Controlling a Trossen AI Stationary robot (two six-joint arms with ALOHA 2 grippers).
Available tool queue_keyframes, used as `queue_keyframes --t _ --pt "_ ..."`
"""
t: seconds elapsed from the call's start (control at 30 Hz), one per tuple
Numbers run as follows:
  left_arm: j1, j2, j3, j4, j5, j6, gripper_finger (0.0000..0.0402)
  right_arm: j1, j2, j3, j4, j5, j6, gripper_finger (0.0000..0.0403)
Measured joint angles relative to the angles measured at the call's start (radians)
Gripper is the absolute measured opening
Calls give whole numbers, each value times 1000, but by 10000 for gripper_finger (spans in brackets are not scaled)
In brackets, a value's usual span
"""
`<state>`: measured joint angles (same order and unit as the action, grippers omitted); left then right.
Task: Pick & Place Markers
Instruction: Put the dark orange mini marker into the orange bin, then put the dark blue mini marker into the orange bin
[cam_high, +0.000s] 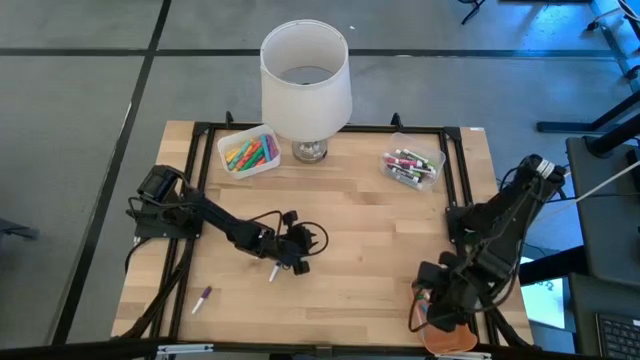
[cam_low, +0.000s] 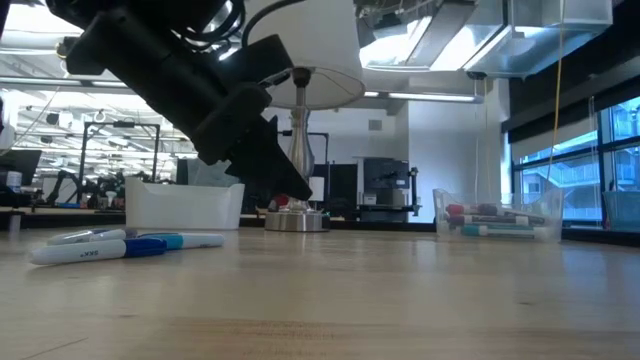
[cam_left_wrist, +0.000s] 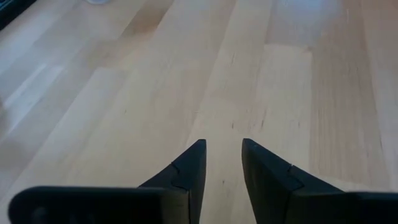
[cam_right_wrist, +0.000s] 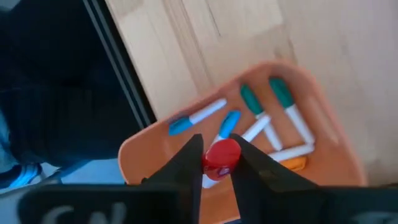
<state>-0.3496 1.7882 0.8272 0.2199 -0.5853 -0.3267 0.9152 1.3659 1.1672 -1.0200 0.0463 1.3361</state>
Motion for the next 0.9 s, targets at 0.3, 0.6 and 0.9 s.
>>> queue_keyframes --t 0.3,0.6,0.9 --pt "0 0 0 -3 -24 0 112 12 0 -24 18 -17 55 161" --pt "0 -61 0 -235 -3 -155 120 12 0 -24 14 127 -14 179" --pt "6 -95 0 -444 -2 -343 103 -37 0 -25 13 147 -91 180"
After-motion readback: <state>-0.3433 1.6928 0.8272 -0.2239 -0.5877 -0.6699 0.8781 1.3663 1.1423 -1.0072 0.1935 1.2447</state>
